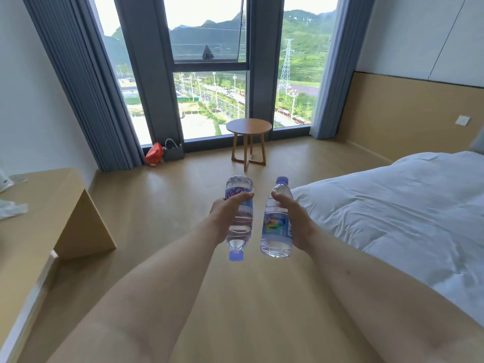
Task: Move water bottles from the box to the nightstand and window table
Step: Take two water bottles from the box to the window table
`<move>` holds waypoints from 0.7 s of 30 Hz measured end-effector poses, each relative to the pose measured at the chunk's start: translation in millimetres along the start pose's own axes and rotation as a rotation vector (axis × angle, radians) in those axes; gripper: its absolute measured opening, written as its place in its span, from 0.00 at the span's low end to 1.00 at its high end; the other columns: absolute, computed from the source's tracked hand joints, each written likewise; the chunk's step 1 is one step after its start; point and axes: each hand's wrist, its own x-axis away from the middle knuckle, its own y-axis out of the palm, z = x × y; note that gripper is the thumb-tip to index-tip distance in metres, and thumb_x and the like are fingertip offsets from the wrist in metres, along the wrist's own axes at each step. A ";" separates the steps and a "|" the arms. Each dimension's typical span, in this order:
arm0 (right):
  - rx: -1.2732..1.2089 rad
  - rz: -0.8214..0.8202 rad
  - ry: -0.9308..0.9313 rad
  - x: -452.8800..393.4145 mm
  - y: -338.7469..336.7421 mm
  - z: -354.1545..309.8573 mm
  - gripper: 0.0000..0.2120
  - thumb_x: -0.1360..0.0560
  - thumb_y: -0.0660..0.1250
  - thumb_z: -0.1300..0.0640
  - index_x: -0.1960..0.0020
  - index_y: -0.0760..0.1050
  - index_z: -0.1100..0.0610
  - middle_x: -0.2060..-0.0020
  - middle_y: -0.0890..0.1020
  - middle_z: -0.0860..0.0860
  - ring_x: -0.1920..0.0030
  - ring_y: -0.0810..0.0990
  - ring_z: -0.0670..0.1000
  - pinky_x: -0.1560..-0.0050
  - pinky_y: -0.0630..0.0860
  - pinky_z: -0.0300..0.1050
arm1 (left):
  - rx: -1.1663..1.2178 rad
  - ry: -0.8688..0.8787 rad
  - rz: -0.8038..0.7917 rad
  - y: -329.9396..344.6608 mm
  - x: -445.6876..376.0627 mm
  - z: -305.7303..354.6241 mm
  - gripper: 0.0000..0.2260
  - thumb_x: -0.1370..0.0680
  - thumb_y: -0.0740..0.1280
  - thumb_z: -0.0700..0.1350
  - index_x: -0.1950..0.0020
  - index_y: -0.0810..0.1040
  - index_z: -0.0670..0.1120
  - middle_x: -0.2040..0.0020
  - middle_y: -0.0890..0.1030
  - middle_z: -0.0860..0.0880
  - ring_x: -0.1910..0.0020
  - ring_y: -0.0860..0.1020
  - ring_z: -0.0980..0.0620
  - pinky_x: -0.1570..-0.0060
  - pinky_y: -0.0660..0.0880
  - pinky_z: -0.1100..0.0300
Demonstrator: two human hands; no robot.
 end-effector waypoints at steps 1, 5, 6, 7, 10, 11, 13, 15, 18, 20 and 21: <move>0.004 0.009 0.007 -17.0 2.6 -2.6 0.31 0.25 0.72 0.43 0.29 0.71 0.59 0.52 0.83 0.60 0.52 0.84 0.62 0.41 0.81 0.62 | -0.001 -0.004 0.011 -5.6 -16.3 3.6 0.27 0.32 0.80 0.58 0.42 0.79 0.41 0.57 0.87 0.41 0.64 0.87 0.43 0.65 0.83 0.50; 0.000 0.026 0.008 -91.5 8.1 -10.1 0.33 0.25 0.72 0.43 0.27 0.69 0.59 0.45 0.80 0.62 0.46 0.81 0.64 0.34 0.76 0.67 | 0.001 -0.009 0.037 -22.8 -89.6 15.7 0.28 0.33 0.80 0.57 0.41 0.79 0.41 0.57 0.86 0.41 0.65 0.86 0.44 0.64 0.82 0.51; 0.000 0.034 0.005 -112.4 8.3 -12.5 0.32 0.25 0.72 0.44 0.27 0.69 0.59 0.45 0.80 0.62 0.46 0.81 0.65 0.34 0.76 0.67 | -0.002 -0.005 0.043 -25.9 -110.4 19.6 0.29 0.33 0.80 0.58 0.41 0.79 0.42 0.57 0.86 0.41 0.65 0.86 0.44 0.62 0.83 0.50; 0.002 0.041 0.001 -134.2 8.4 -15.5 0.32 0.25 0.72 0.44 0.28 0.70 0.59 0.45 0.80 0.62 0.46 0.82 0.65 0.34 0.76 0.67 | -0.008 -0.003 0.049 -28.4 -131.9 24.1 0.29 0.32 0.79 0.58 0.40 0.79 0.42 0.57 0.86 0.42 0.64 0.87 0.44 0.60 0.83 0.49; 0.005 0.033 -0.015 -203.4 7.5 -27.2 0.33 0.26 0.75 0.42 0.28 0.71 0.59 0.39 0.82 0.64 0.41 0.83 0.67 0.33 0.75 0.67 | -0.027 -0.002 0.074 -32.5 -199.9 40.7 0.29 0.33 0.80 0.59 0.40 0.78 0.42 0.54 0.87 0.41 0.60 0.87 0.42 0.58 0.84 0.48; 0.004 0.018 -0.014 -228.3 6.9 -33.1 0.34 0.27 0.76 0.41 0.29 0.71 0.58 0.37 0.82 0.64 0.39 0.83 0.68 0.33 0.76 0.67 | -0.030 0.000 0.086 -33.3 -223.2 47.5 0.30 0.34 0.80 0.59 0.41 0.79 0.42 0.54 0.87 0.41 0.60 0.87 0.42 0.60 0.84 0.49; 0.025 -0.018 -0.006 -276.2 7.3 -49.3 0.35 0.29 0.77 0.39 0.29 0.72 0.57 0.38 0.82 0.64 0.41 0.84 0.67 0.36 0.78 0.65 | -0.038 -0.008 0.109 -35.4 -268.1 65.0 0.30 0.34 0.80 0.59 0.40 0.79 0.42 0.54 0.87 0.40 0.60 0.87 0.42 0.64 0.83 0.51; 0.036 -0.029 0.004 -320.1 9.2 -67.4 0.34 0.28 0.77 0.39 0.30 0.72 0.57 0.39 0.83 0.63 0.44 0.86 0.65 0.44 0.83 0.59 | -0.055 -0.035 0.115 -38.4 -310.0 86.4 0.31 0.34 0.80 0.59 0.40 0.78 0.42 0.53 0.87 0.40 0.59 0.87 0.41 0.61 0.84 0.49; 0.018 -0.027 0.019 -383.5 15.5 -95.8 0.32 0.28 0.77 0.42 0.32 0.73 0.57 0.43 0.85 0.62 0.50 0.87 0.63 0.53 0.85 0.54 | -0.048 -0.035 0.128 -47.7 -369.3 119.6 0.32 0.34 0.80 0.60 0.39 0.77 0.42 0.52 0.86 0.40 0.58 0.87 0.41 0.60 0.83 0.49; -0.001 -0.011 0.034 -421.9 21.7 -110.8 0.31 0.28 0.77 0.43 0.33 0.72 0.57 0.44 0.85 0.62 0.48 0.87 0.64 0.51 0.86 0.55 | -0.041 -0.036 0.151 -54.2 -404.6 137.9 0.32 0.35 0.80 0.60 0.39 0.77 0.43 0.52 0.86 0.40 0.60 0.87 0.42 0.66 0.81 0.53; -0.007 -0.001 0.042 -439.9 25.0 -115.8 0.30 0.27 0.76 0.43 0.32 0.72 0.57 0.41 0.84 0.63 0.45 0.86 0.65 0.48 0.85 0.57 | -0.039 -0.045 0.159 -57.7 -421.3 144.9 0.32 0.35 0.80 0.60 0.39 0.77 0.43 0.53 0.87 0.40 0.62 0.87 0.43 0.68 0.80 0.55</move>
